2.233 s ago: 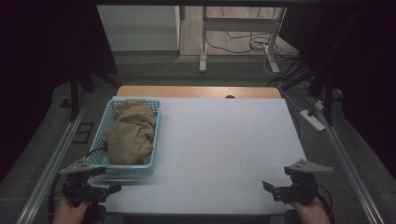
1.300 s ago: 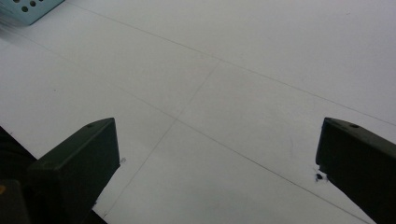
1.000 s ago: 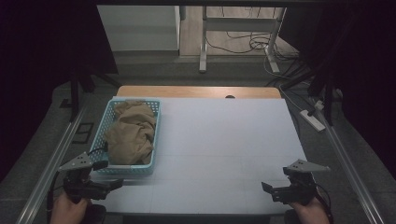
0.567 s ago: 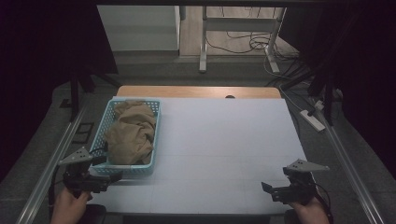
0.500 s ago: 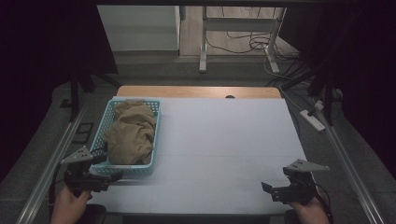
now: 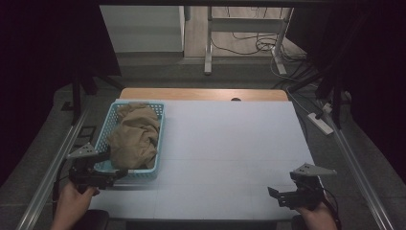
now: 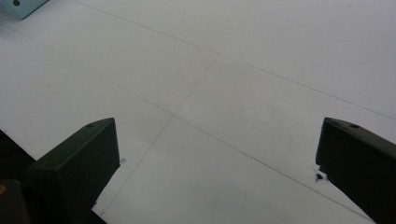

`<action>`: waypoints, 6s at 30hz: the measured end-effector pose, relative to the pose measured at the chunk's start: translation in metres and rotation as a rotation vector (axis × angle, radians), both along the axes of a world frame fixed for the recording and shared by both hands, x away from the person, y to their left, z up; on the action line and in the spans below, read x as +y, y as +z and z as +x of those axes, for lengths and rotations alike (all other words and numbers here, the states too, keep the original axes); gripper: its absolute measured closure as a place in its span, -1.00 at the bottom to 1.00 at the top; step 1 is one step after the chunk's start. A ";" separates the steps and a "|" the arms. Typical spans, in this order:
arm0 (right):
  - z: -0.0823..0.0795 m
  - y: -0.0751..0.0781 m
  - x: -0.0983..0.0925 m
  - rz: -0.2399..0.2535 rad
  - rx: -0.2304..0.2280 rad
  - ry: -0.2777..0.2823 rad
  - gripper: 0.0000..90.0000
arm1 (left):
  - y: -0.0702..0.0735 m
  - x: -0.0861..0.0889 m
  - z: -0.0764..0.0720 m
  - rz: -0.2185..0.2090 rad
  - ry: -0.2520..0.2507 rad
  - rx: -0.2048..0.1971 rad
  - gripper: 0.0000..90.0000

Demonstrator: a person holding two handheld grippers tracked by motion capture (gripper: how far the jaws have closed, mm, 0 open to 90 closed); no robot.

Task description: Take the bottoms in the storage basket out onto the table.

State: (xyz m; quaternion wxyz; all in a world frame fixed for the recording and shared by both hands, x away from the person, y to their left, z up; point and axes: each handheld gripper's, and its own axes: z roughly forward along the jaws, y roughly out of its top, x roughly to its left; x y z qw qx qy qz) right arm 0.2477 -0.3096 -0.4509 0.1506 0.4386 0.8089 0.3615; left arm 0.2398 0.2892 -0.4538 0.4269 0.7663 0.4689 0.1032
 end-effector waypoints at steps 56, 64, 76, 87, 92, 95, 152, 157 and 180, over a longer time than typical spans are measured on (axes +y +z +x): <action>0.001 -0.002 0.007 -0.064 0.015 0.030 -1.00 | 0.001 -0.007 0.118 0.101 0.046 0.093 -1.00; 0.001 -0.003 0.007 -0.063 0.015 0.033 -1.00 | -0.006 -0.020 0.136 0.133 0.021 0.121 -1.00; 0.001 -0.003 0.008 -0.072 0.018 0.037 -1.00 | -0.020 -0.029 0.162 0.143 0.008 0.180 -1.00; 0.001 -0.003 0.009 -0.079 0.019 0.041 -1.00 | -0.038 -0.035 0.185 0.137 0.005 0.262 -1.00; 0.001 -0.003 0.009 -0.080 0.021 0.041 -1.00 | -0.045 -0.041 0.194 0.165 0.013 0.292 -1.00; 0.001 -0.003 0.009 -0.082 0.019 0.043 -1.00 | -0.048 -0.045 0.198 0.197 0.023 0.304 -0.97; -0.002 -0.001 0.007 -0.049 -0.006 0.072 -1.00 | 0.058 -0.030 0.142 0.006 0.056 0.056 0.72; -0.002 -0.001 0.007 -0.049 -0.008 0.073 -1.00 | 0.070 -0.034 0.137 -0.015 0.031 0.017 0.72; -0.002 -0.001 0.007 -0.053 -0.003 0.073 -1.00 | 0.102 -0.081 0.127 -0.033 -0.119 -0.068 0.71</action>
